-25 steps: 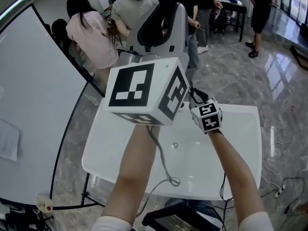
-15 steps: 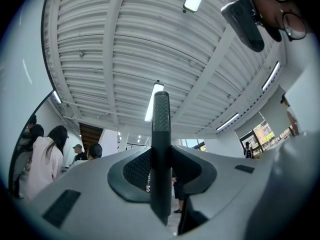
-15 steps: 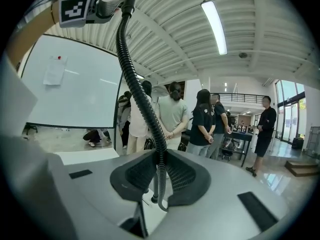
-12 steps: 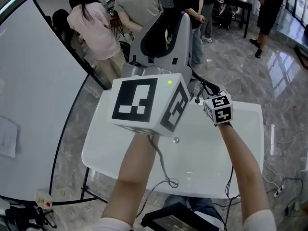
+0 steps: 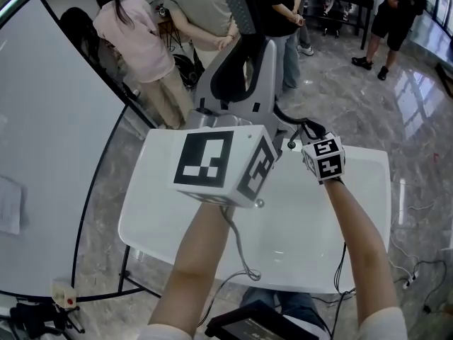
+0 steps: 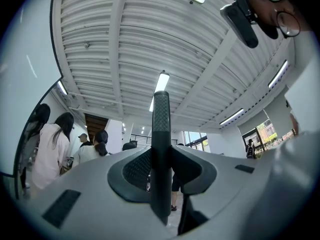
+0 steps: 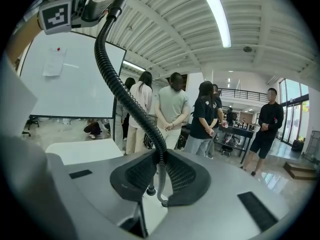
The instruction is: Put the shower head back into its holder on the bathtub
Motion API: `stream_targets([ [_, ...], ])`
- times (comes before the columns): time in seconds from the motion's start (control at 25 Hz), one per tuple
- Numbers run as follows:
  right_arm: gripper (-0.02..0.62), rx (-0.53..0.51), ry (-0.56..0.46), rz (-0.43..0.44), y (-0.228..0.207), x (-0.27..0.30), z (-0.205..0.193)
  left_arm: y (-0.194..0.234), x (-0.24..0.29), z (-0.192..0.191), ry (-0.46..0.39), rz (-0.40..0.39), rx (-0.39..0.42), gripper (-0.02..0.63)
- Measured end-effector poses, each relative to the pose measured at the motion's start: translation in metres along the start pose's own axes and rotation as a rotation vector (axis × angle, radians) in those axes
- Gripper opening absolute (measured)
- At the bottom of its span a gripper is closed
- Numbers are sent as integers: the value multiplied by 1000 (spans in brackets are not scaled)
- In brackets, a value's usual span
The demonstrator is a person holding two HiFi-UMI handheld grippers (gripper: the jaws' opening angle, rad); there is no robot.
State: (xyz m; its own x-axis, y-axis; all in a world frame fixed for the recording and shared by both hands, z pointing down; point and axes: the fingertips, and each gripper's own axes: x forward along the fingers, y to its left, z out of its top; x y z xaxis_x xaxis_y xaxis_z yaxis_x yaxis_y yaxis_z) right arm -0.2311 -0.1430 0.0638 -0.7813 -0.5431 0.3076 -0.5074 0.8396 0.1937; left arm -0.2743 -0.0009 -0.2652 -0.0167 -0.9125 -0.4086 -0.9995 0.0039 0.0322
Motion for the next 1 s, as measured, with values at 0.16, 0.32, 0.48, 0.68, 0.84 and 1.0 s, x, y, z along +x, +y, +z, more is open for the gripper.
stream_targets([
  [0.16, 64, 1, 26, 14, 3, 9, -17, 5, 0, -20, 25, 15, -5, 123],
  [0.32, 64, -6, 38, 16, 5, 18, -28, 13, -2, -37, 40, 29, -16, 123],
  [0.48, 64, -9, 55, 25, 8, 27, -44, 22, -6, -57, 59, 42, -21, 123],
  [0.68, 64, -4, 66, 31, 3, 37, -63, 23, -5, -81, 82, 52, -18, 123],
  [0.84, 64, -14, 74, 35, 4, 45, -78, 23, -9, -100, 80, 64, -15, 123],
  [1.0, 64, -18, 94, 36, 7, 55, -95, 27, -12, -124, 101, 69, -16, 123],
])
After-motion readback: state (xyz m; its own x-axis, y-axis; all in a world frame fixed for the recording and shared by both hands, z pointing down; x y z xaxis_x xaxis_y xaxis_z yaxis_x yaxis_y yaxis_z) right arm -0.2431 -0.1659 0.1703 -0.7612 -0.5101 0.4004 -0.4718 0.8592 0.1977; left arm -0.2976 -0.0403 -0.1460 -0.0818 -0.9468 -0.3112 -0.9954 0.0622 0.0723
